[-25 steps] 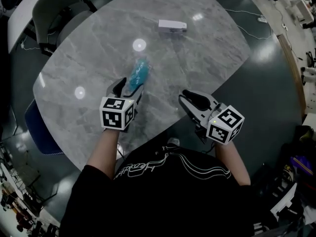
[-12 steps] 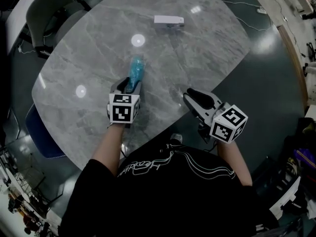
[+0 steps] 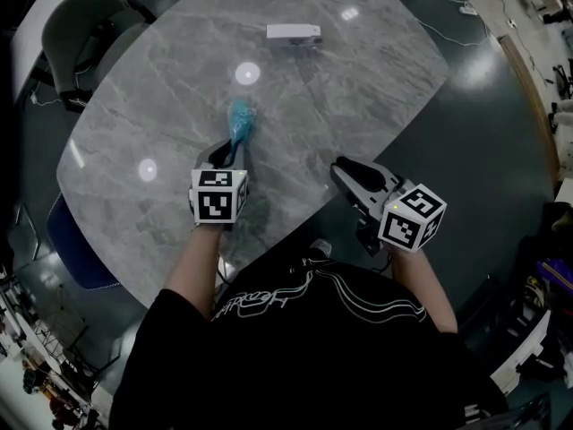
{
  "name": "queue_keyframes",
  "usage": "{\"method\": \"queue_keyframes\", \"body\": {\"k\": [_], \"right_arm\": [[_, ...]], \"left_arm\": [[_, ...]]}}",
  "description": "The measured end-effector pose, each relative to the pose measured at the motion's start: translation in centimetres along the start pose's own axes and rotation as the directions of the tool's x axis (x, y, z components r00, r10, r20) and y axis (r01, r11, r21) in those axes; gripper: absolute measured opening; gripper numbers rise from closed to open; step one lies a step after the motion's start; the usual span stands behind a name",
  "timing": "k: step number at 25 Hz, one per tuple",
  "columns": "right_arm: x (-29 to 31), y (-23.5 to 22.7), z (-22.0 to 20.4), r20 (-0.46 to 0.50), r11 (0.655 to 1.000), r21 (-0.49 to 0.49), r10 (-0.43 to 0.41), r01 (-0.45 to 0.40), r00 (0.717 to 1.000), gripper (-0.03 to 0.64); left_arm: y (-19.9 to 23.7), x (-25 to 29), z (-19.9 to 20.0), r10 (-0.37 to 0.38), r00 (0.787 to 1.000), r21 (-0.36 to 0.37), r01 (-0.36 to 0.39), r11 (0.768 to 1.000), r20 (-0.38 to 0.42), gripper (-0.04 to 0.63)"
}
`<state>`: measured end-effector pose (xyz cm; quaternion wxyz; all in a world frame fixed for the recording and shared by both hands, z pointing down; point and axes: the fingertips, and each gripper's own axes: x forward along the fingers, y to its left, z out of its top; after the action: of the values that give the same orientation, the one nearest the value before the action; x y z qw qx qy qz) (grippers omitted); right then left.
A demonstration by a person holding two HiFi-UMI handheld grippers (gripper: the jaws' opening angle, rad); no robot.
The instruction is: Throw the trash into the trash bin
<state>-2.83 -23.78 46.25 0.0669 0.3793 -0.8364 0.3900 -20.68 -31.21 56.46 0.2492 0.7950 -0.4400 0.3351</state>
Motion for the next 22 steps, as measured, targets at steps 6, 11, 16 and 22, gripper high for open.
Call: {"method": "queue_keyframes", "body": {"k": [6, 11, 16, 22], "right_arm": [[-2.2, 0.3, -0.6, 0.033, 1.000, 0.011, -0.017, 0.017, 0.999, 0.092], [-5.5, 0.5, -1.9, 0.079, 0.999, 0.024, -0.044, 0.042, 0.996, 0.092], [-10.9, 0.5, -4.3, 0.130, 0.996, 0.061, -0.078, 0.071, 0.988, 0.092], [-21.0, -0.4, -7.7, 0.233, 0.978, 0.116, -0.198, 0.175, 0.952, 0.092]], "left_arm": [[-3.3, -2.9, 2.2, -0.057, 0.992, 0.025, 0.054, 0.998, 0.111, 0.031], [-8.4, -5.8, 4.2, -0.147, 0.970, 0.076, 0.134, 0.988, 0.196, 0.028], [-15.0, -8.8, 5.2, -0.263, 0.932, 0.074, 0.253, 0.965, 0.248, 0.026], [-26.4, -10.9, 5.1, -0.428, 0.873, 0.192, 0.390, 0.900, 0.233, 0.026]]}}
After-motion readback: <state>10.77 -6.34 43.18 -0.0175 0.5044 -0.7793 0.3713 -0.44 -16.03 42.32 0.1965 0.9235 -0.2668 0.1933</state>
